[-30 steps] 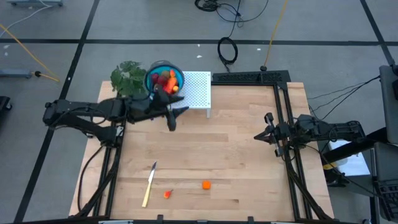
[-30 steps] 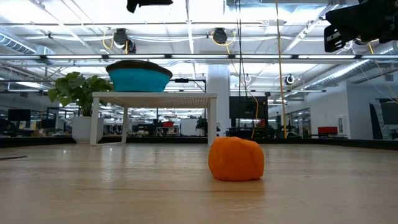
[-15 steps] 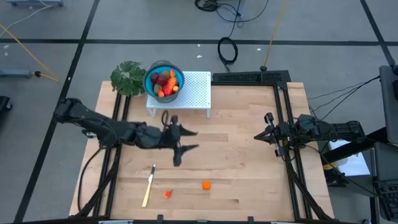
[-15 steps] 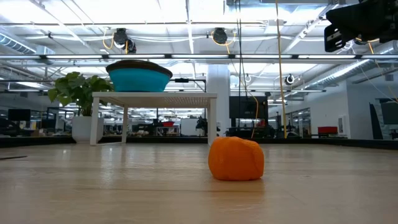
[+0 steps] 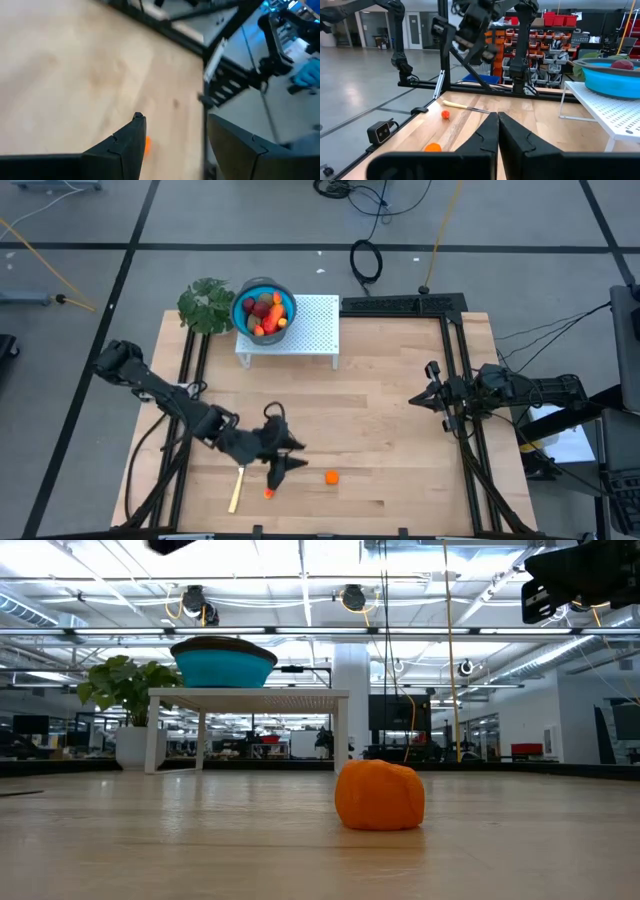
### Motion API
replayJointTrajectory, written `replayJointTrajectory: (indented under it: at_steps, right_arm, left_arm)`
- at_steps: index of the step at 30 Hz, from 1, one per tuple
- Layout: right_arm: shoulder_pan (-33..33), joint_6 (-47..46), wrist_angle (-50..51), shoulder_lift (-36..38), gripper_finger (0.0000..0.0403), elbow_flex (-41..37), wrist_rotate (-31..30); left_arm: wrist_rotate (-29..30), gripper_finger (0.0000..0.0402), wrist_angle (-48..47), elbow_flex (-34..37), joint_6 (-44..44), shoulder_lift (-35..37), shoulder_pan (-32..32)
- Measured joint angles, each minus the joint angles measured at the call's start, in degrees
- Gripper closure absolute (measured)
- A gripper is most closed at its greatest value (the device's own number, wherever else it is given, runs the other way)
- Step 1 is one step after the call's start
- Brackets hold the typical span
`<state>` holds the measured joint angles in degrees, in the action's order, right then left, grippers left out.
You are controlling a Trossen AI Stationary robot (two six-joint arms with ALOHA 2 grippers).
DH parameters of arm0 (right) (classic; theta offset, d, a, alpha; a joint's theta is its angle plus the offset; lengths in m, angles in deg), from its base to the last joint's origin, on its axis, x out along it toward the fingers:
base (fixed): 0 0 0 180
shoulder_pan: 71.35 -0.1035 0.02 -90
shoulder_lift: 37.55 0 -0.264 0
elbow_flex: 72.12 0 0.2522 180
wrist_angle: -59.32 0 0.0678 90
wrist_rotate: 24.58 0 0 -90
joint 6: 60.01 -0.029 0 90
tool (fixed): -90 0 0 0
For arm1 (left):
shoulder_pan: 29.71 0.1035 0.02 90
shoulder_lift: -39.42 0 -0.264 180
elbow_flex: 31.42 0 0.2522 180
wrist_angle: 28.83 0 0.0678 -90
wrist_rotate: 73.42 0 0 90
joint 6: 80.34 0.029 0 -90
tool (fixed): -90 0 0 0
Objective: Pick & Place Fruit
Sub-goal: Put the peach into the blue strainer bowl on the shelf
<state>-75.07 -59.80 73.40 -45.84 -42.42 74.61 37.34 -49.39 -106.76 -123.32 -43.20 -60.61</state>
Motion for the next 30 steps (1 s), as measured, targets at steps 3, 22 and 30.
replayJointTrajectory:
  at_steps: [3,22,30]
  right_arm:
    - [0.00,0.04,0.15,0.00,0.0403,0.00,0.02]
    - [0.00,0.60,0.94,0.00,0.0403,0.00,-0.04]
    - [0.00,0.48,1.25,-0.02,0.0403,0.00,-0.11]
  left_arm:
    - [-2.09,0.0193,-2.73,0.00,-7.35,-1.70,-2.47]
    - [-19.15,0.0267,-15.61,-0.02,-17.67,-13.87,-10.40]
    - [-21.96,0.0268,-21.32,0.00,-23.45,-16.72,-10.75]
